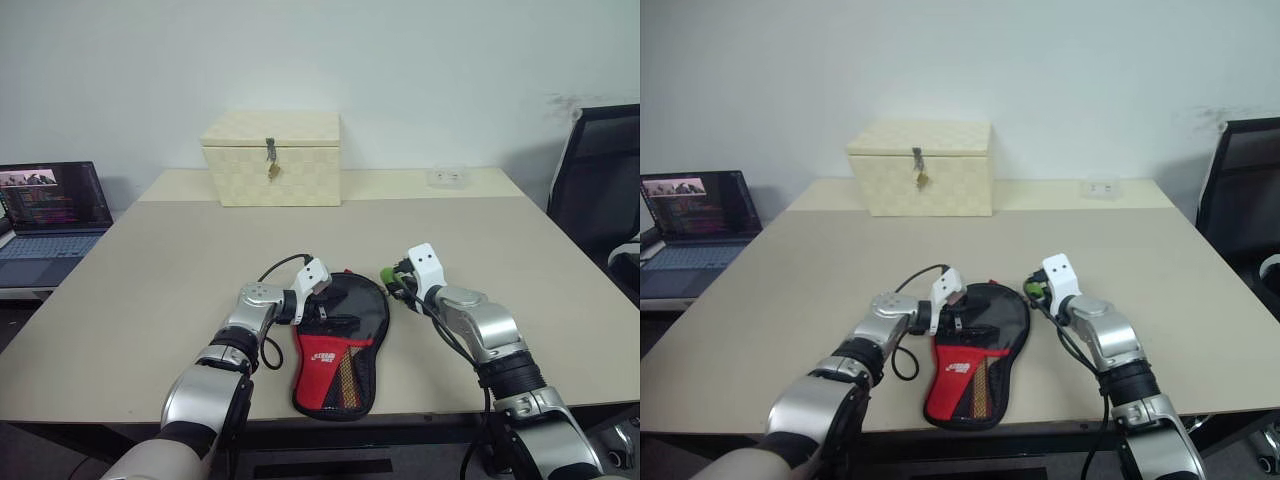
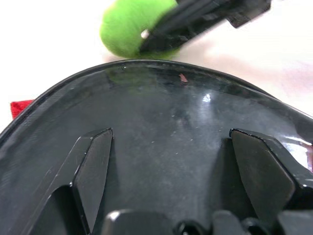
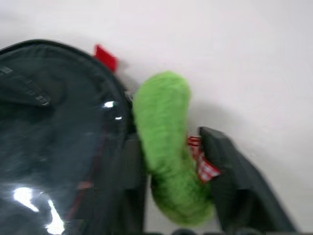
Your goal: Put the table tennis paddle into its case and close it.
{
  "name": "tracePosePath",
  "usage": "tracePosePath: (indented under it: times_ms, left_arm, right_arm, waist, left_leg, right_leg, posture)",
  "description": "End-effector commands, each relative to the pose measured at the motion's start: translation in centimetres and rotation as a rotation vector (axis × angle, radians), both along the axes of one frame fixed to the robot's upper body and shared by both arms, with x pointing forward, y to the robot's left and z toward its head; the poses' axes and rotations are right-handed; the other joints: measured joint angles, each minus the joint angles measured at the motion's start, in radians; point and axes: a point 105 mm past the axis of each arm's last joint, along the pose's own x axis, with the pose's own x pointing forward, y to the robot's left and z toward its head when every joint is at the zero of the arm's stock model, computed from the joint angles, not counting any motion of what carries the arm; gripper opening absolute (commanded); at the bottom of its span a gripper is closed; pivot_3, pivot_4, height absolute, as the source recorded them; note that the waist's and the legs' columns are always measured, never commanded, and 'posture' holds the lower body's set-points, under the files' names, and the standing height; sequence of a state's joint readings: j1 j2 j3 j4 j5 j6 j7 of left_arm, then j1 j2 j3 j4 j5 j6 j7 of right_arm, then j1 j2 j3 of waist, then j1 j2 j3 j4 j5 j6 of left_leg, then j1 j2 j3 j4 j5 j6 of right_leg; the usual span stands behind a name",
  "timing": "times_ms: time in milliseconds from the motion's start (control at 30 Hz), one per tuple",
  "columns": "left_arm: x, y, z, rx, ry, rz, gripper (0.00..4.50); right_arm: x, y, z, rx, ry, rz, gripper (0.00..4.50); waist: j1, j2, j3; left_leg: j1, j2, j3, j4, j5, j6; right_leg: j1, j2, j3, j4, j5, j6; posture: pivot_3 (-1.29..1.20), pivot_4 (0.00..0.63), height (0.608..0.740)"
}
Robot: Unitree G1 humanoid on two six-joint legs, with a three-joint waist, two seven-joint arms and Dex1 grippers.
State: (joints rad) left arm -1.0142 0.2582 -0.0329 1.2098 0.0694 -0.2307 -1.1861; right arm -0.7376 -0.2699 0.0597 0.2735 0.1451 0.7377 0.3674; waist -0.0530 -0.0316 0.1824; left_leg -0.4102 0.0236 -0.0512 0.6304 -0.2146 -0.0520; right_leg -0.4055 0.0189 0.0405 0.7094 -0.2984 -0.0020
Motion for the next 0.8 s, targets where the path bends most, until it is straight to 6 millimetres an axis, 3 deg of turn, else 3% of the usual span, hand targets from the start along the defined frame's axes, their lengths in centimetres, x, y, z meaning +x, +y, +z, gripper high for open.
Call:
tracePosePath:
  times_ms: [33,233,800]
  left_arm:
    - [-0.5,-0.7,-1.1,0.013,0.025,-0.019,4.18]
    - [-0.8,-1.4,-1.7,0.013,0.047,-0.029,4.18]
    - [-0.7,-3.0,-2.1,0.001,0.056,-0.008,4.18]
  right_arm:
    - [0.0,-0.9,2.2,0.028,-0.059,-0.018,0.17]
    - [-1.4,-2.6,2.6,0.038,-0.041,-0.021,0.04]
    - [-15.6,-0.2,1.9,-0.084,0.161,0.611,0.04]
  waist:
    - [0.0,0.0,0.0]
    - [0.002,0.001,-0.001]
    - [0.023,0.002,-0.002]
  left_leg:
    - [0.0,0.0,0.0,0.0,0.0,0.0]
    - [0.0,-0.001,0.0,0.0,0.0,0.0]
    - [0.001,-0.004,-0.002,0.0,0.0,0.0]
  right_leg:
    - [0.0,0.0,0.0,0.0,0.0,0.0]
    - [0.0,0.0,0.0,0.0,0.0,0.0]
    - [0.003,-0.001,-0.001,-0.003,-0.003,0.006]
  posture:
    - [0.0,0.15,0.74]
    - [0.0,0.15,0.74]
    - [0.0,0.15,0.74]
